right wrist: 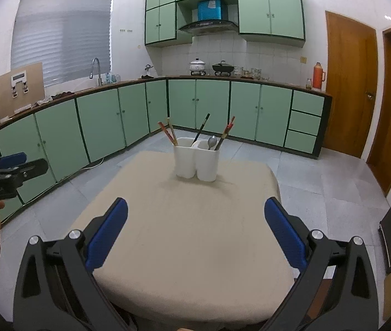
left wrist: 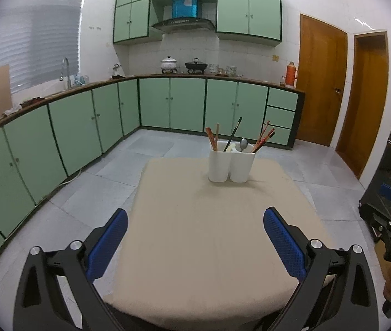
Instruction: Organize utensils
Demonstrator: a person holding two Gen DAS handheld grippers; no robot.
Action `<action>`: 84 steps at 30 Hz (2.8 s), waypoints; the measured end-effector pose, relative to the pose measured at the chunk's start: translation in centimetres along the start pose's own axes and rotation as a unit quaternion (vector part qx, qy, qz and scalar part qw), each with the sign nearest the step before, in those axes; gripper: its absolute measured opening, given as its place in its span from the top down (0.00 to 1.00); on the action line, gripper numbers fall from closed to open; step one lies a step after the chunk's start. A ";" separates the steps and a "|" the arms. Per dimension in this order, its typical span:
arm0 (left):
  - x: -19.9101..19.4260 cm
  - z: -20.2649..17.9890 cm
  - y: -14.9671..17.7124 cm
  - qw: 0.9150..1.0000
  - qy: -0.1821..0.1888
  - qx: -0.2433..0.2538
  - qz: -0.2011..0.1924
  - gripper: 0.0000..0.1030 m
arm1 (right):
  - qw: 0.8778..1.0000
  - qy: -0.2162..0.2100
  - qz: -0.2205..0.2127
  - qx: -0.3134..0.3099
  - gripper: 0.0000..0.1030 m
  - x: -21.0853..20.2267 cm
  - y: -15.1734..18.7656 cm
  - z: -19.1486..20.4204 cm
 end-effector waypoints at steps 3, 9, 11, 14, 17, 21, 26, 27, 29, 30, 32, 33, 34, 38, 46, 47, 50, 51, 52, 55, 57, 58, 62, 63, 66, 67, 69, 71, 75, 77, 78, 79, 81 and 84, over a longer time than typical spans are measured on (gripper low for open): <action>-1.5 0.1 0.6 1.000 -0.006 -0.005 -0.003 0.06 | 1.000 0.003 -0.004 0.004 0.06 -0.9 0.3 -0.1; -3.7 1.0 1.8 1.000 -0.015 -0.024 -0.002 0.06 | 1.000 0.008 -0.010 0.015 0.06 -2.0 0.6 -0.1; -4.3 1.2 2.0 0.999 -0.018 -0.031 -0.003 0.06 | 1.000 0.007 -0.012 0.021 0.06 -2.3 0.6 -0.1; -5.3 1.1 2.4 0.999 -0.025 -0.028 -0.009 0.06 | 0.999 0.003 -0.016 0.027 0.06 -2.9 0.7 0.1; -6.3 0.7 2.8 0.999 -0.034 -0.016 -0.017 0.06 | 0.999 -0.001 -0.025 0.037 0.06 -3.7 0.4 0.2; -7.6 0.2 3.0 0.999 -0.033 -0.018 -0.025 0.06 | 0.998 -0.005 -0.036 0.049 0.06 -4.9 0.2 0.4; -9.6 -0.2 3.3 0.999 -0.035 -0.013 -0.039 0.06 | 0.998 -0.004 -0.049 0.045 0.06 -6.6 0.6 1.2; -9.8 -0.3 3.3 0.999 -0.033 -0.013 -0.040 0.06 | 0.998 -0.004 -0.051 0.042 0.06 -7.0 0.7 1.4; -10.5 -0.5 3.4 0.998 -0.035 -0.012 -0.044 0.06 | 0.998 -0.001 -0.058 0.037 0.06 -7.9 1.0 1.8; -10.9 -0.6 3.4 0.998 -0.039 -0.013 -0.046 0.06 | 0.998 0.002 -0.061 0.035 0.06 -8.3 1.0 2.0; -11.6 -0.7 3.5 0.998 -0.041 -0.018 -0.051 0.06 | 0.997 0.001 -0.065 0.035 0.06 -9.1 1.2 2.2; -12.0 -0.7 3.6 0.997 -0.042 -0.019 -0.054 0.06 | 0.997 -0.001 -0.065 0.037 0.06 -9.4 1.3 2.3; -12.5 -0.7 3.7 0.997 -0.043 -0.021 -0.060 0.06 | 0.997 -0.002 -0.065 0.038 0.06 -9.8 1.4 2.4; -14.2 -0.1 4.1 0.995 -0.045 -0.032 -0.078 0.06 | 0.997 0.002 -0.067 0.032 0.06 -11.1 1.6 2.5; -16.2 0.9 5.1 0.994 -0.060 -0.036 -0.080 0.06 | 0.997 0.014 -0.076 0.023 0.06 -13.3 1.6 2.8; -16.5 0.9 5.1 0.994 -0.062 -0.035 -0.081 0.06 | 0.997 0.015 -0.078 0.023 0.06 -13.4 1.7 2.8; -17.1 1.1 5.0 0.993 -0.067 -0.035 -0.086 0.06 | 0.997 0.016 -0.078 0.024 0.06 -13.7 1.9 3.0; -17.2 1.2 4.9 0.993 -0.068 -0.035 -0.088 0.06 | 0.997 0.015 -0.076 0.026 0.06 -13.7 2.0 3.1; -17.5 1.2 5.0 0.993 -0.068 -0.036 -0.089 0.06 | 0.997 0.014 -0.074 0.028 0.06 -13.5 2.0 2.9; -17.9 1.3 4.9 0.992 -0.065 -0.041 -0.095 0.06 | 0.997 0.011 -0.071 0.031 0.06 -13.5 2.4 3.0; -18.1 1.4 5.1 0.993 -0.063 -0.044 -0.095 0.06 | 0.997 0.011 -0.070 0.030 0.06 -13.6 2.5 3.1; -18.1 1.4 5.1 0.993 -0.060 -0.046 -0.093 0.06 | 0.997 0.011 -0.070 0.030 0.06 -13.6 2.5 3.1; -18.5 1.4 5.1 0.992 -0.062 -0.047 -0.096 0.06 | 0.997 0.011 -0.070 0.030 0.06 -13.6 2.7 3.1; -18.6 1.4 5.0 0.992 -0.065 -0.046 -0.098 0.06 | 0.997 0.011 -0.071 0.030 0.06 -13.7 2.7 3.1; -18.9 1.4 4.9 0.991 -0.073 -0.044 -0.104 0.06 | 0.997 0.011 -0.071 0.032 0.06 -13.8 2.8 3.0; -19.1 1.4 5.0 0.991 -0.075 -0.042 -0.105 0.06 | 0.997 0.012 -0.072 0.032 0.06 -13.9 2.9 3.0; -19.3 1.4 4.9 0.990 -0.078 -0.040 -0.109 0.06 | 0.997 0.013 -0.073 0.033 0.06 -14.0 2.9 2.9; -19.5 1.4 4.9 0.990 -0.080 -0.039 -0.112 0.06 | 0.996 0.015 -0.075 0.034 0.06 -14.1 2.8 2.7; -19.7 1.3 4.9 0.989 -0.080 -0.038 -0.116 0.06 | 0.996 0.019 -0.084 0.034 0.06 -14.6 2.6 2.7; -19.8 1.2 4.9 0.989 -0.079 -0.037 -0.117 0.06 | 0.995 0.023 -0.087 0.031 0.06 -14.8 2.6 2.7; -19.7 1.2 4.9 0.989 -0.081 -0.036 -0.117 0.06 | 0.995 0.024 -0.088 0.031 0.06 -14.8 2.6 2.7; -19.8 1.1 4.9 0.989 -0.081 -0.037 -0.118 0.06 | 0.995 0.024 -0.087 0.032 0.06 -14.9 2.6 2.6; -19.9 1.2 5.0 0.989 -0.081 -0.038 -0.118 0.06 | 0.995 0.023 -0.088 0.034 0.06 -15.0 2.6 2.6; -20.0 1.2 5.0 0.989 -0.082 -0.036 -0.119 0.06 | 0.995 0.024 -0.090 0.033 0.06 -15.1 2.4 2.7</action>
Point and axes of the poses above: each gripper's, at about its wrist camera, not at the fingertips, and x roughly the way its jaws point, z to its left, y to its underside, the point moved 4 cm from there along x, roughly the way its jaws point, and after that the axes turned 4 degrees about -z, right-handed, at the moved point
